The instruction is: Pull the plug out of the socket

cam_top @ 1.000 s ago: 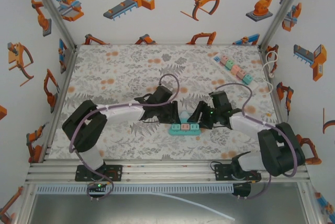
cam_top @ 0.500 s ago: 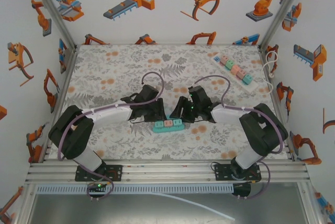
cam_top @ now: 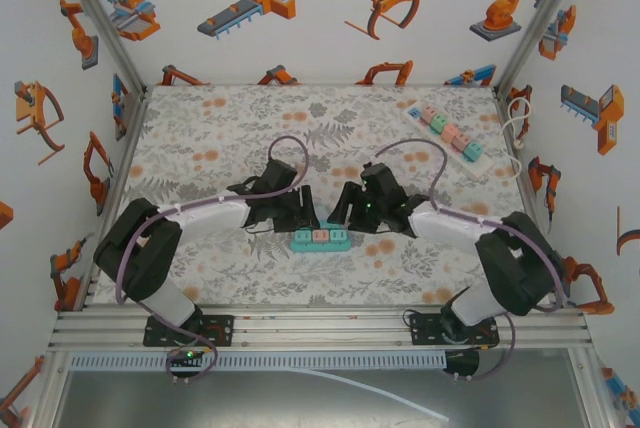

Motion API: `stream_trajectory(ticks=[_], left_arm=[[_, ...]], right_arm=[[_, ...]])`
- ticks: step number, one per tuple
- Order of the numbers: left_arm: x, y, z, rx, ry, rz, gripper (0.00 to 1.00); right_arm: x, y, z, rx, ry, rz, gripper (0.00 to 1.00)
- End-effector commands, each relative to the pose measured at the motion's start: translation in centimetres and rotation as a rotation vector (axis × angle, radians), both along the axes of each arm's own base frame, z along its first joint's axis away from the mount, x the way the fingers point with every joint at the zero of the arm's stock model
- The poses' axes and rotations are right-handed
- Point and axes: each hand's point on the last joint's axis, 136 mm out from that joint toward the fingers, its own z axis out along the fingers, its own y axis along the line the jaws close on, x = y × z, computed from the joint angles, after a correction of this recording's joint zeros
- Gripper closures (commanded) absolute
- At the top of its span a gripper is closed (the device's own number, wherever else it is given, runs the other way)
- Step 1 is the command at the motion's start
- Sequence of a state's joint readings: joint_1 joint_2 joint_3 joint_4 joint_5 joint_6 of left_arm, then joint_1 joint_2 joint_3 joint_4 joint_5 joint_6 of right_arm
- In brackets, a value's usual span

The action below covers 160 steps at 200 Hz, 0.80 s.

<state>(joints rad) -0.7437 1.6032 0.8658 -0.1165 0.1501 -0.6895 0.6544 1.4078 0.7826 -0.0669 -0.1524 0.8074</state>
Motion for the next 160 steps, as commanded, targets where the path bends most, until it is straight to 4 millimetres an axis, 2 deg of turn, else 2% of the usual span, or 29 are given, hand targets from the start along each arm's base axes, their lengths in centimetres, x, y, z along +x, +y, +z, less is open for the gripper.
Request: stream_trajectory(ticks=[1, 23, 37, 51, 62, 77, 95, 107, 121, 160], left_arm=[[0.7, 0.4, 2.2, 0.028, -0.090, -0.050, 0.40], [1.1, 0.4, 3.9, 0.035, -0.155, -0.090, 0.39], [1.2, 0.5, 4.7, 0.047, -0.201, -0.124, 0.39], [1.4, 0.5, 5.4, 0.056, -0.240, -0.151, 0.39], [1.3, 0.3, 5.9, 0.045, -0.261, -0.179, 0.39], [1.1, -0.5, 6.8, 0.006, -0.284, -0.220, 0.38], [1.1, -1.0, 7.0, -0.010, -0.294, -0.251, 0.37], [1.1, -1.1, 6.8, -0.004, -0.292, -0.265, 0.37], [1.1, -1.2, 6.4, 0.003, -0.285, -0.279, 0.37], [1.4, -1.8, 5.4, -0.009, -0.263, -0.292, 0.36]], right_arm=[[1.3, -1.9, 5.3, -0.149, -0.240, 0.049, 0.35], [1.0, -2.6, 9.1, -0.245, -0.467, 0.172, 0.34], [-0.1, -2.2, 10.9, -0.285, -0.601, 0.308, 0.34], [-1.2, -1.7, 12.0, -0.303, -0.707, 0.428, 0.33], [-2.3, -0.9, 12.1, -0.312, -0.783, 0.542, 0.33], [-4.5, 0.5, 11.2, -0.303, -0.863, 0.758, 0.34], [-8.0, 1.7, 8.8, -0.298, -0.971, 1.064, 0.34], [-9.4, 2.0, 7.0, -0.328, -1.039, 1.196, 0.33], [-10.1, 2.4, 5.6, -0.351, -1.091, 1.269, 0.33], [-9.6, 3.7, 2.9, -0.353, -1.081, 1.310, 0.37]])
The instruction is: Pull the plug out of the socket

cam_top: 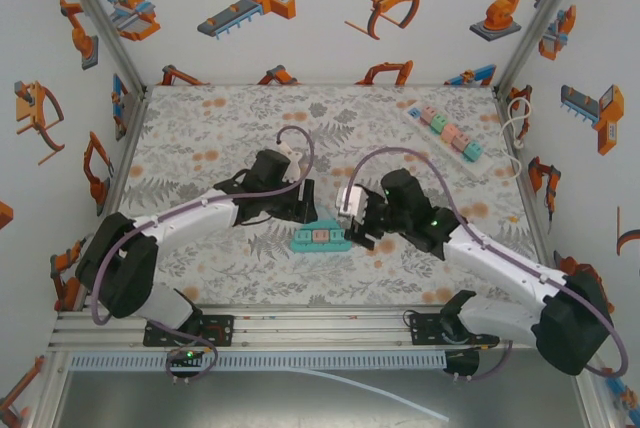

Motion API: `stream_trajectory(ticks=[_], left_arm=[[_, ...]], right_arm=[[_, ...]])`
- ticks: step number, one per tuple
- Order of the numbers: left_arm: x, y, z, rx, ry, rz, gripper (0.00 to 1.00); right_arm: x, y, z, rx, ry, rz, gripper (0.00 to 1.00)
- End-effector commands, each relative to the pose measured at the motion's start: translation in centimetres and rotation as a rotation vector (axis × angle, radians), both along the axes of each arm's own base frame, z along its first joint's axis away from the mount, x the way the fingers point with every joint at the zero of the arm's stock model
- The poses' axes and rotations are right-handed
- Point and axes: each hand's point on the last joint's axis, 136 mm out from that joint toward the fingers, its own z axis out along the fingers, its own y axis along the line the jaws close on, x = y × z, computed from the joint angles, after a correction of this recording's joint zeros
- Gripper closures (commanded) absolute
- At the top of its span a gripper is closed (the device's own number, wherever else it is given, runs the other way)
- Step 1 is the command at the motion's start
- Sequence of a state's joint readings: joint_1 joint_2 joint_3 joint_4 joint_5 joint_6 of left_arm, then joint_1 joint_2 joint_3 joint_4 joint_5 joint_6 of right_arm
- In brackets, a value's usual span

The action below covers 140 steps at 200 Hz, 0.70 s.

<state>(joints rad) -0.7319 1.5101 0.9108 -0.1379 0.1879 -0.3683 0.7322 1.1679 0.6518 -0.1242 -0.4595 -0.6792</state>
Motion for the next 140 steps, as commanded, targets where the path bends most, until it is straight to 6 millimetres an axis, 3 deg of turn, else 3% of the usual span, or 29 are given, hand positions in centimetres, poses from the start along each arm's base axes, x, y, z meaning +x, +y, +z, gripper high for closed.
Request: stream_trajectory(ticks=[1, 26, 52, 80, 110, 140], left_arm=[[0.7, -1.0, 0.4, -0.020, -0.018, -0.038, 0.36], [0.9, -1.1, -0.5, -0.013, -0.001, -0.037, 0.36], [0.8, -1.3, -1.6, -0.011, 0.030, -0.051, 0.36], [0.2, -1.7, -2.9, -0.016, 0.076, -0.074, 0.36], [-0.2, -1.4, -4.6, 0.019, 0.122, -0.078, 0.36], [-1.1, -1.0, -6.5, 0.058, 0.183, -0.089, 0.36]], right_arm=[[-0.1, 1.6, 0.1, 0.027, -0.102, 0.119, 0.37], [0.1, 2.3, -1.5, 0.010, -0.086, 0.132, 0.43], [0.1, 3.4, -2.3, 0.028, -0.058, 0.148, 0.55], [0.0, 3.7, -3.5, 0.011, -0.023, 0.160, 0.60], [-0.2, 3.9, -3.4, 0.018, -0.012, 0.176, 0.75], [-0.1, 4.0, -3.2, 0.021, -0.013, 0.175, 0.78]])
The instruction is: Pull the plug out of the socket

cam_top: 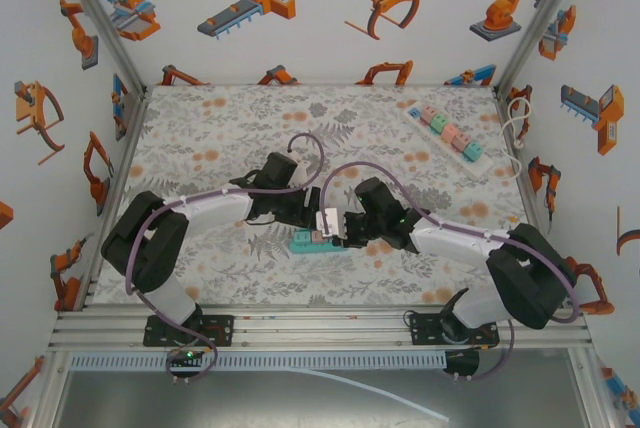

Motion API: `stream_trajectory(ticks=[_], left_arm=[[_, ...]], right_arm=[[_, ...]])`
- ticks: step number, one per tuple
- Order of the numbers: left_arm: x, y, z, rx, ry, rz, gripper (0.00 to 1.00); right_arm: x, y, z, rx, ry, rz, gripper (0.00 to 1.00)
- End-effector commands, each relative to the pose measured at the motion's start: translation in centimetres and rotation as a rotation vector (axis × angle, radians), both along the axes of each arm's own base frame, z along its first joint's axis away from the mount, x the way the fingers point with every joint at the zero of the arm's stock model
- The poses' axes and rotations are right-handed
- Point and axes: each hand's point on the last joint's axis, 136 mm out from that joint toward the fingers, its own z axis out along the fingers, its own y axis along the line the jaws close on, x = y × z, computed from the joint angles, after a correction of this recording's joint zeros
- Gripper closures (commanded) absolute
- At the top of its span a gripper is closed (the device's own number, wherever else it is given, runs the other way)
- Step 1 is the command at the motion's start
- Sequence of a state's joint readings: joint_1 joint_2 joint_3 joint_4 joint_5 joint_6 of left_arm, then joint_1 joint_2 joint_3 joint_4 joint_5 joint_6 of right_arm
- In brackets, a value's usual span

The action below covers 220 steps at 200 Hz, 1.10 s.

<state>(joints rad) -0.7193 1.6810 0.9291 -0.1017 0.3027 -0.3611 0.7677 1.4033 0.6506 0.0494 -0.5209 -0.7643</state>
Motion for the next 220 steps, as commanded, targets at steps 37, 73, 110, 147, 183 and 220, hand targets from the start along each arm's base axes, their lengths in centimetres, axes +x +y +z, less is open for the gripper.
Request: stream_trajectory(ticks=[37, 73, 110, 147, 183, 220], left_arm=[[-1.1, 2.2, -3.8, 0.156, 0.068, -0.006, 0.37], [-1.1, 4.7, -5.6, 0.286, 0.055, 0.028, 0.38], [-0.7, 6.2, -6.6, 0.382, 0.035, 0.041, 0.40], [-0.4, 6.8, -6.9, 0.415, 0.015, 0.045, 0.41], [-0.1, 6.4, -6.6, 0.404, 0.007, 0.046, 0.42], [0.3, 5.2, -5.3, 0.342, 0.000, 0.041, 0.42]], right_arm=[[0.3, 1.4, 2.0, 0.063, -0.038, 0.040, 0.81], [0.6, 1.9, 4.0, 0.108, -0.067, 0.033, 0.82], [0.5, 2.0, 6.0, 0.152, -0.096, 0.040, 0.85], [0.3, 1.9, 7.1, 0.173, -0.111, 0.042, 0.87], [-0.1, 1.5, 7.8, 0.186, -0.118, 0.039, 0.88], [-0.6, 0.8, 8.5, 0.208, -0.115, 0.011, 0.89]])
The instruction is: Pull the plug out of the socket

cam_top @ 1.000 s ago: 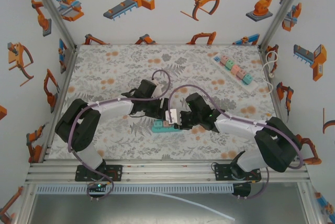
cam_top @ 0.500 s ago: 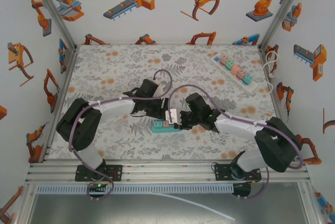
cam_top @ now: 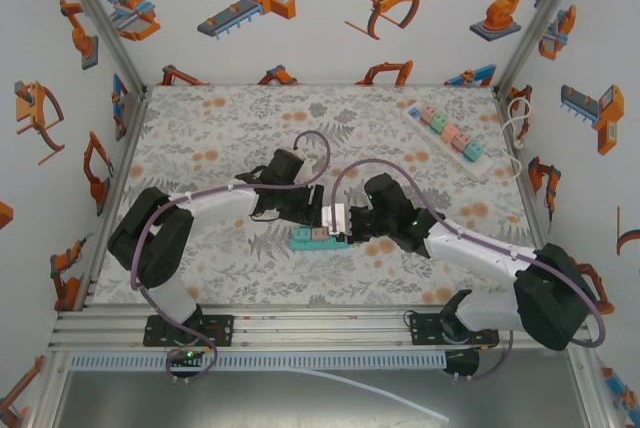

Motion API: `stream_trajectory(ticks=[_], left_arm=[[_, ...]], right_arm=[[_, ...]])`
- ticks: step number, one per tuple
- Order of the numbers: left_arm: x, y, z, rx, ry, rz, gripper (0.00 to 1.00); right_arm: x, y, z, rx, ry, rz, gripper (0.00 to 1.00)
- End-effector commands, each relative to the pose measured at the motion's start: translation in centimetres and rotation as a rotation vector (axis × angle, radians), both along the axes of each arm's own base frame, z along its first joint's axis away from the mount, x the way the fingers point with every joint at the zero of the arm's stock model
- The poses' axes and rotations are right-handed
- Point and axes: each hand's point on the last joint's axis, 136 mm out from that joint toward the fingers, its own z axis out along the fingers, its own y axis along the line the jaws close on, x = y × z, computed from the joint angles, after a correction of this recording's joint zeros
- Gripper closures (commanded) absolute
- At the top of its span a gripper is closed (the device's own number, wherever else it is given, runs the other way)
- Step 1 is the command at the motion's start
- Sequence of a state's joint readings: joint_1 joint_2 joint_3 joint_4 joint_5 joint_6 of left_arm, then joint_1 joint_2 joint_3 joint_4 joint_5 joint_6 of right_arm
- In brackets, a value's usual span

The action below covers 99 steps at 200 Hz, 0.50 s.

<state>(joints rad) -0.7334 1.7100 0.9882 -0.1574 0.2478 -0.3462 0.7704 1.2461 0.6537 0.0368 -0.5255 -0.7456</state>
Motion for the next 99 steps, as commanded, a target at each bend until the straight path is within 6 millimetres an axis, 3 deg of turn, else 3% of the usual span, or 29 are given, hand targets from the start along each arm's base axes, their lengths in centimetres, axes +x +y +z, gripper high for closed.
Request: stream_trajectory(ticks=[1, 23, 51, 72, 99], left_arm=[[-0.5, 5.4, -5.3, 0.285, 0.021, 0.038, 0.42], [-0.1, 3.3, -2.9, 0.180, 0.006, 0.015, 0.42], [1.4, 1.6, 1.1, 0.113, -0.049, 0.006, 0.41], [2.4, 0.3, 5.1, 0.032, -0.109, 0.006, 0.39], [2.5, -0.4, 10.5, -0.063, -0.193, 0.002, 0.37]], right_arm=[[-0.3, 0.8, 3.4, 0.102, -0.028, 0.018, 0.89], [0.0, 0.7, 5.7, 0.179, 0.067, -0.108, 0.92], [2.4, -0.3, 9.9, 0.400, 0.417, -0.469, 0.96], [3.9, -2.6, 9.9, 0.509, 0.679, -0.759, 1.00], [3.4, -4.1, 8.6, 0.563, 0.937, -0.939, 1.00]])
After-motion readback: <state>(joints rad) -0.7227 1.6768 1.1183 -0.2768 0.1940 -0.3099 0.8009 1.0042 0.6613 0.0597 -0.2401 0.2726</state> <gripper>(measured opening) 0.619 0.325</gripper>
